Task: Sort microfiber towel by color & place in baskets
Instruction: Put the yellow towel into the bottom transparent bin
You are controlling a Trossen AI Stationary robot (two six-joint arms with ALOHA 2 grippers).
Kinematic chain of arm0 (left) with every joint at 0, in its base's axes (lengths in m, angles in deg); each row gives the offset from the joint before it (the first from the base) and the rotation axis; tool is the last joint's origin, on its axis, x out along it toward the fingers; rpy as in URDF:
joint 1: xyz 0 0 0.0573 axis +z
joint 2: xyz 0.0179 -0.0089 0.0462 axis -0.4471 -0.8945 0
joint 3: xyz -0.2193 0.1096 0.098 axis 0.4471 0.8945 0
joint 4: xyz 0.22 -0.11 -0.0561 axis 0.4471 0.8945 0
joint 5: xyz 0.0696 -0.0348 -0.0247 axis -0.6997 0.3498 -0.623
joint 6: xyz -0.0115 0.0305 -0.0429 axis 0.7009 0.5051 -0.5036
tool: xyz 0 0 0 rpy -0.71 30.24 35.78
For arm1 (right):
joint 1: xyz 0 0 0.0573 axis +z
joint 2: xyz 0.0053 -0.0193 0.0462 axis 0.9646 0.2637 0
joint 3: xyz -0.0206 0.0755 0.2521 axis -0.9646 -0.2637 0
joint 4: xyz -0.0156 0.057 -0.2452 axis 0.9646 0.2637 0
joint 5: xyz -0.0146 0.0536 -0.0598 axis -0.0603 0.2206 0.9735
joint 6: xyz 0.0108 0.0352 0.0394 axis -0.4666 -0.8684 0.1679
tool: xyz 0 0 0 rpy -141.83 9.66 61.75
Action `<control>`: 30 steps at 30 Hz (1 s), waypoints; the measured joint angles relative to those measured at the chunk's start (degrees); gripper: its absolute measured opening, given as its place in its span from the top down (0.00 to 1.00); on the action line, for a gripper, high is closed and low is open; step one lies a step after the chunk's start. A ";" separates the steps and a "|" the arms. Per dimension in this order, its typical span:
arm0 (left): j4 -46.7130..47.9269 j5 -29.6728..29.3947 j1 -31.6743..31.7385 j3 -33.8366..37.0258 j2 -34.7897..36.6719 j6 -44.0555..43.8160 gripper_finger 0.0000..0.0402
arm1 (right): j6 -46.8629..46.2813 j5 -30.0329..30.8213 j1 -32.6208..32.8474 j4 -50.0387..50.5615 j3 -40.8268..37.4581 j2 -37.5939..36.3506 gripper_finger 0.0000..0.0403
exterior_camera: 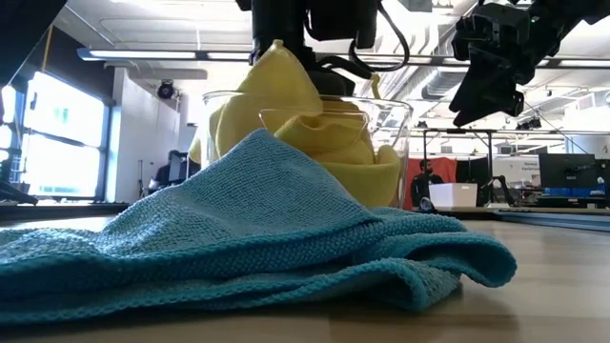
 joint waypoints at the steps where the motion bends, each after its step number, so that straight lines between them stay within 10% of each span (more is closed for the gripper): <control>1: 0.14 0.00 0.00 0.02 -0.02 -0.01 0.72 | 0.10 0.07 0.00 0.00 0.00 0.00 0.59; 30: 5.71 -2.74 -2.34 0.31 13.98 0.72 0.65 | 0.33 1.63 0.00 0.00 0.00 0.00 0.59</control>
